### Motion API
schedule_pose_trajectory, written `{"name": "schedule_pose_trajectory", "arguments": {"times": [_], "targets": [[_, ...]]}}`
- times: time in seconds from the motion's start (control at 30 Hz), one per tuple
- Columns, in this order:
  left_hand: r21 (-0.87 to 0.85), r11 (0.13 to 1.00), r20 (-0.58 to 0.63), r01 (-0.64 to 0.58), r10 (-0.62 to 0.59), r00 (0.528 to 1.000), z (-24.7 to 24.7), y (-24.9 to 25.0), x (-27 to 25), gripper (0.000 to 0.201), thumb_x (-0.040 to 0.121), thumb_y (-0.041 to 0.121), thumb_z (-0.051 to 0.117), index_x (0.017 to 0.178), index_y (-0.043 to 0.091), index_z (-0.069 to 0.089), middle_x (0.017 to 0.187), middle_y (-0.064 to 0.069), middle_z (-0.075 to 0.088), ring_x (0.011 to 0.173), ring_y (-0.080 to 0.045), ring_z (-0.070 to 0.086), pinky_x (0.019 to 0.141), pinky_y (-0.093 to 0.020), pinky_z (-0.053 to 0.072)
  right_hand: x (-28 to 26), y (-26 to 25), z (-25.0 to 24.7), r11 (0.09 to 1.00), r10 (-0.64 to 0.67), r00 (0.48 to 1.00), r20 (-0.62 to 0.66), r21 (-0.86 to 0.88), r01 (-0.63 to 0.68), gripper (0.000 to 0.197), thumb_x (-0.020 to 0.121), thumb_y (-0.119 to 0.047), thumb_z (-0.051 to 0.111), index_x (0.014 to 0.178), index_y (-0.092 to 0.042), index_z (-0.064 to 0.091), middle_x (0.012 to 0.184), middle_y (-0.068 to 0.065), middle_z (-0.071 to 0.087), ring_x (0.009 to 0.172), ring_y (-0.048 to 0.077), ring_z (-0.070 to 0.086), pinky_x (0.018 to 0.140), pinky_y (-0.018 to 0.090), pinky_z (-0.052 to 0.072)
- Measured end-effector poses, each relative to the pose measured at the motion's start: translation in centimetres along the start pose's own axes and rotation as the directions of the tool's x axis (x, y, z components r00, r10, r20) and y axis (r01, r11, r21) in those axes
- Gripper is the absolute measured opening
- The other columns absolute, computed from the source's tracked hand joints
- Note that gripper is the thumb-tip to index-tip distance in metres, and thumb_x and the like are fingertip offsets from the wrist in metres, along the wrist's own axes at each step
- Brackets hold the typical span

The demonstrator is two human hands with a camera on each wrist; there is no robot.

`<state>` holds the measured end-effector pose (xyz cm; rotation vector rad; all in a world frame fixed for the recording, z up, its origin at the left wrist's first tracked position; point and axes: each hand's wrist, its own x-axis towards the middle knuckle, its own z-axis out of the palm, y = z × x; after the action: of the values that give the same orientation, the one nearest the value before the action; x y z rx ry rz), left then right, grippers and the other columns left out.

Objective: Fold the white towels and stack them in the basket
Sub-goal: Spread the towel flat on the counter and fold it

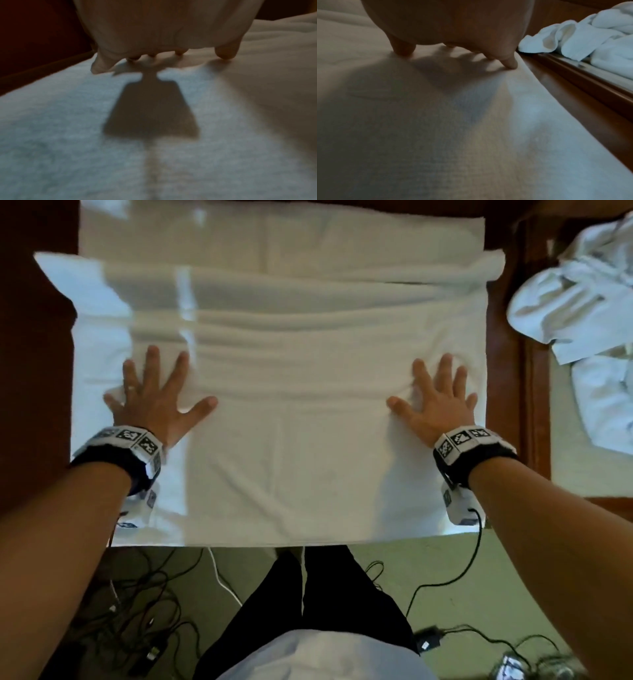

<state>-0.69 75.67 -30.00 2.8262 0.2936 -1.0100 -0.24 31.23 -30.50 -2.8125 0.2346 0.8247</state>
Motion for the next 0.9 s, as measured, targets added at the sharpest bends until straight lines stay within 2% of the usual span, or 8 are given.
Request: {"name": "schedule_pose_trajectory", "arguments": {"times": [0.13, 0.23, 0.4, 0.53, 0.67, 0.73, 0.8, 0.9], "targets": [[-0.037, 0.998, -0.069, -0.047, 0.044, 0.997, 3.1, -0.5, -4.9, 0.088, 0.081, 0.085, 0.023, 0.154, 0.049, -0.010, 0.165, 0.011, -0.022, 0.154, -0.024, -0.013, 0.117, -0.070, 0.003, -5.4, 0.2, 2.0, 1.000, -0.021, 0.997, -0.074, -0.009, 0.020, 0.081, 0.092, -0.074, 0.027, 0.155, -0.039, -0.010, 0.162, 0.001, -0.026, 0.150, 0.031, -0.020, 0.118, 0.065, 0.003], [-0.012, 0.999, 0.017, -0.033, 0.033, 0.999, 7.1, -1.3, -9.4, 0.084, 0.083, 0.086, 0.016, 0.151, 0.052, -0.019, 0.163, 0.011, -0.030, 0.153, -0.030, -0.016, 0.116, -0.071, 0.003, -10.5, 1.4, 5.3, 0.998, -0.014, 0.999, 0.050, -0.052, 0.017, 0.080, 0.091, -0.077, 0.017, 0.152, -0.040, -0.019, 0.158, -0.003, -0.037, 0.147, 0.031, -0.027, 0.116, 0.068, 0.003], [0.021, 1.000, -0.002, -0.003, 0.003, 1.000, 6.9, -1.7, -6.8, 0.083, 0.079, 0.091, 0.012, 0.144, 0.057, -0.029, 0.152, 0.016, -0.046, 0.151, -0.032, -0.021, 0.114, -0.074, 0.003, -8.2, 1.6, 5.1, 0.995, -0.010, 0.999, 0.051, -0.096, 0.015, 0.084, 0.088, -0.080, 0.019, 0.152, -0.042, -0.018, 0.158, -0.005, -0.036, 0.148, 0.033, -0.025, 0.114, 0.070, 0.003], [-0.011, 1.000, -0.029, -0.003, 0.003, 1.000, 4.5, -0.5, -4.9, 0.087, 0.082, 0.087, 0.023, 0.153, 0.051, -0.012, 0.164, 0.011, -0.026, 0.153, -0.029, -0.015, 0.116, -0.070, 0.005, -5.7, 0.7, 2.9, 1.000, -0.006, 1.000, 0.016, 0.020, 0.006, 0.075, 0.095, -0.065, 0.041, 0.156, -0.036, 0.008, 0.164, -0.003, -0.019, 0.151, 0.031, -0.013, 0.114, 0.067, 0.010], [-0.017, 0.995, -0.163, -0.098, 0.094, 0.982, 7.2, -1.1, -8.7, 0.082, 0.092, 0.075, 0.028, 0.160, 0.036, 0.004, 0.169, 0.002, -0.010, 0.155, -0.028, 0.000, 0.119, -0.065, 0.011, -9.4, 2.5, 3.9, 0.977, 0.085, 0.955, -0.285, 0.212, -0.023, 0.044, 0.098, -0.026, 0.053, 0.139, -0.010, 0.049, 0.159, 0.014, 0.027, 0.143, 0.036, 0.029, 0.114, 0.048, 0.032], [0.033, 0.992, -0.112, -0.119, 0.122, 0.986, 9.7, -2.2, -10.8, 0.082, 0.090, 0.078, 0.013, 0.159, 0.037, -0.001, 0.168, 0.001, -0.014, 0.155, -0.029, -0.001, 0.117, -0.066, 0.011, -12.0, 4.4, 4.8, 0.966, 0.217, 0.910, -0.354, 0.211, -0.149, 0.032, 0.096, -0.017, 0.053, 0.125, -0.007, 0.060, 0.142, 0.017, 0.046, 0.126, 0.039, 0.043, 0.099, 0.044, 0.041], [0.067, 0.993, -0.079, -0.101, 0.107, 0.991, 11.7, -3.0, -11.6, 0.082, 0.086, 0.079, 0.000, 0.157, 0.039, -0.011, 0.164, 0.002, -0.026, 0.154, -0.031, -0.007, 0.116, -0.067, 0.008, -13.7, 6.1, 5.3, 0.923, 0.358, 0.870, -0.339, 0.269, -0.275, 0.026, 0.096, -0.018, 0.052, 0.117, -0.007, 0.063, 0.127, 0.019, 0.053, 0.113, 0.040, 0.051, 0.089, 0.041, 0.043], [0.070, 0.994, -0.100, -0.082, 0.089, 0.991, 12.8, -2.7, -11.7, 0.076, 0.093, 0.075, 0.004, 0.156, 0.039, -0.016, 0.161, 0.003, -0.034, 0.154, -0.031, -0.013, 0.117, -0.068, 0.004, -14.5, 7.6, 5.2, 0.833, 0.501, 0.835, -0.226, 0.389, -0.395, 0.028, 0.096, -0.029, 0.057, 0.115, -0.009, 0.062, 0.118, 0.018, 0.062, 0.108, 0.039, 0.057, 0.089, 0.039, 0.044]]}}
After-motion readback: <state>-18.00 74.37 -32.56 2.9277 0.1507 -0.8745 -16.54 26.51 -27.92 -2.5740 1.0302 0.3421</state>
